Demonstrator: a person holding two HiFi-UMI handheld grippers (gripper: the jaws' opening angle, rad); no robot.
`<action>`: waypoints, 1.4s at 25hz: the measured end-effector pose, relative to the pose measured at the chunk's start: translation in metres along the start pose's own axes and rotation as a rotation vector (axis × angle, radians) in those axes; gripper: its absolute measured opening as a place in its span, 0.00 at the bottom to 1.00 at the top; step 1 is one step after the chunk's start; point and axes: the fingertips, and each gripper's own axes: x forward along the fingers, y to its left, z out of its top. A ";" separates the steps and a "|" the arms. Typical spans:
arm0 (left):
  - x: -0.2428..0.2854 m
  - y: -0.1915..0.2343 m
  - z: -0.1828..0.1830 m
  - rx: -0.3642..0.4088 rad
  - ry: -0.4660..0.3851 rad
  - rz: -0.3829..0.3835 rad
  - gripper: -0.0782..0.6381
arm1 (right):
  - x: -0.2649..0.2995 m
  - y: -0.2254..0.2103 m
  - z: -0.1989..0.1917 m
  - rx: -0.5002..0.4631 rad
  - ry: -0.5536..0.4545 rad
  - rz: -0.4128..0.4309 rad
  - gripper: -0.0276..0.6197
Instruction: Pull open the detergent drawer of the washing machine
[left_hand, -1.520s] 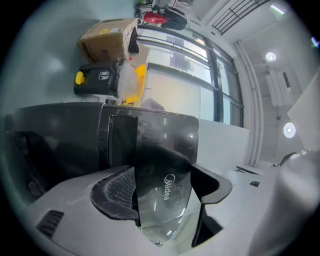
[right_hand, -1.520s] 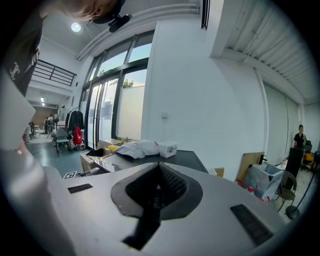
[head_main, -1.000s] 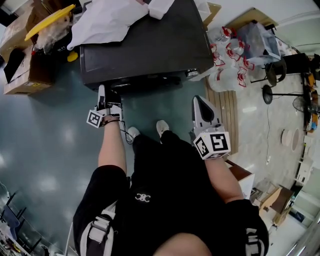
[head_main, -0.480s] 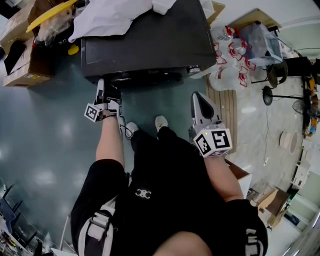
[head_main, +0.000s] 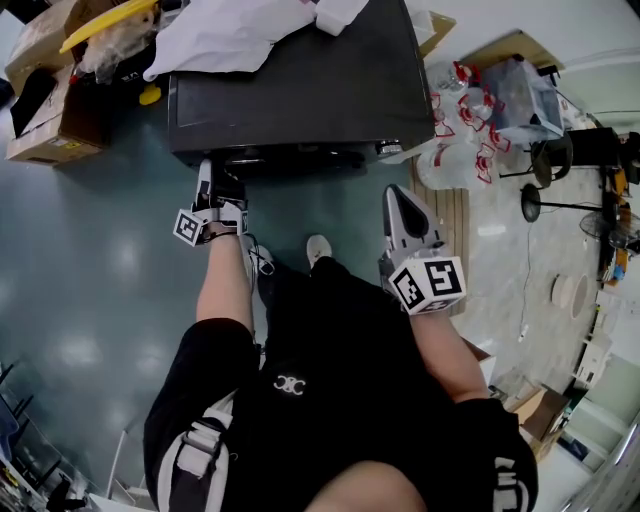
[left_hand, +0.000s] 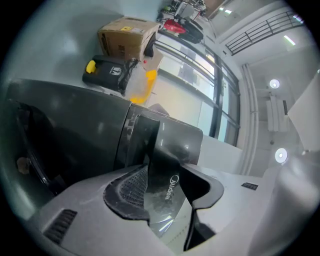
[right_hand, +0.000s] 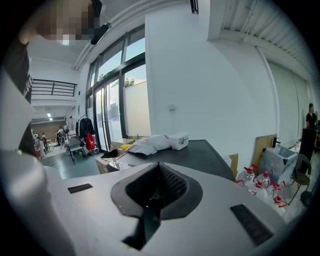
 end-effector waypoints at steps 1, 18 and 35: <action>0.000 0.001 0.000 -0.004 0.002 -0.007 0.38 | 0.001 0.001 -0.001 -0.002 0.003 0.002 0.05; -0.009 -0.004 -0.003 0.035 0.058 -0.067 0.32 | 0.021 0.008 -0.007 -0.015 0.024 0.032 0.05; -0.010 -0.006 -0.005 0.059 0.074 0.011 0.31 | 0.023 -0.010 -0.003 -0.016 0.004 0.016 0.05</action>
